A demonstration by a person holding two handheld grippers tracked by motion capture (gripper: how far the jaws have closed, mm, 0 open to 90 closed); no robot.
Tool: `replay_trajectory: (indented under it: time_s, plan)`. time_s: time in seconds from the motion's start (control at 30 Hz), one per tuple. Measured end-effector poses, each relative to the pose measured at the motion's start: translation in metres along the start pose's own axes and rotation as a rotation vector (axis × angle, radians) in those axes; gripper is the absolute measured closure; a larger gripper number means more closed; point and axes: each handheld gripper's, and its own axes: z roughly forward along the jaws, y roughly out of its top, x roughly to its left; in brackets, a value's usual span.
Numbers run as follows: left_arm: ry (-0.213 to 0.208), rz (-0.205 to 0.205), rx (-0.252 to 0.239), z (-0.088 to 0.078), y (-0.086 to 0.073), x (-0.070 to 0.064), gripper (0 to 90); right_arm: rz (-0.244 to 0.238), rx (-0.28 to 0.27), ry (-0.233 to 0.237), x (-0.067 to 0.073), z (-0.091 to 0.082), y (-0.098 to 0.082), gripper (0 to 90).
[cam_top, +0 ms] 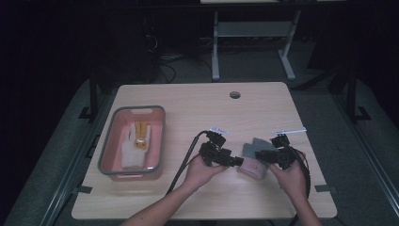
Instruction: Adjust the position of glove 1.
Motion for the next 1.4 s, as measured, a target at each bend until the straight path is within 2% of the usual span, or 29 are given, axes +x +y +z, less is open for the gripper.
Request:
replay_trajectory:
  time_s: [0.1,0.2,0.27,0.3,0.43,0.5,0.67,0.77,1.03,1.4]
  plan:
    - [0.002,0.001,0.005,0.005,0.001,0.0,35.9,0.024,-0.014,0.019,-0.006,-0.005,-0.004,60.8]
    - [0.002,-0.019,0.016,0.013,0.001,0.002,36.3,0.065,-0.028,0.044,-0.014,-0.008,-0.01,56.3]
    - [-0.004,-0.024,0.019,0.017,0.001,0.004,37.3,0.075,-0.04,0.044,-0.017,-0.01,-0.014,54.6]
    - [-0.008,-0.032,0.02,0.019,0.001,0.004,37.7,0.097,-0.047,0.057,-0.021,-0.011,-0.016,53.9]
    - [-0.036,-0.063,0.03,0.028,0.002,0.004,41.0,0.12,-0.066,0.087,-0.028,-0.013,-0.022,51.1]
    - [-0.036,-0.061,0.035,0.032,0.002,0.003,41.8,0.127,-0.065,0.086,-0.03,-0.013,-0.024,49.8]
    - [-0.042,-0.089,0.046,0.041,0.003,0.004,42.4,0.155,-0.057,0.101,-0.036,-0.01,-0.029,47.8]
    - [-0.045,-0.092,0.056,0.046,0.002,0.003,42.5,0.163,-0.06,0.1,-0.038,-0.008,-0.032,46.9]
    - [-0.019,-0.099,0.073,0.053,0.0,0.004,46.1,0.216,-0.076,0.117,-0.045,-0.007,-0.038,46.0]
    - [-0.005,-0.093,0.09,0.057,-0.002,0.006,48.8,0.278,-0.061,0.137,-0.052,0.003,-0.042,46.5]
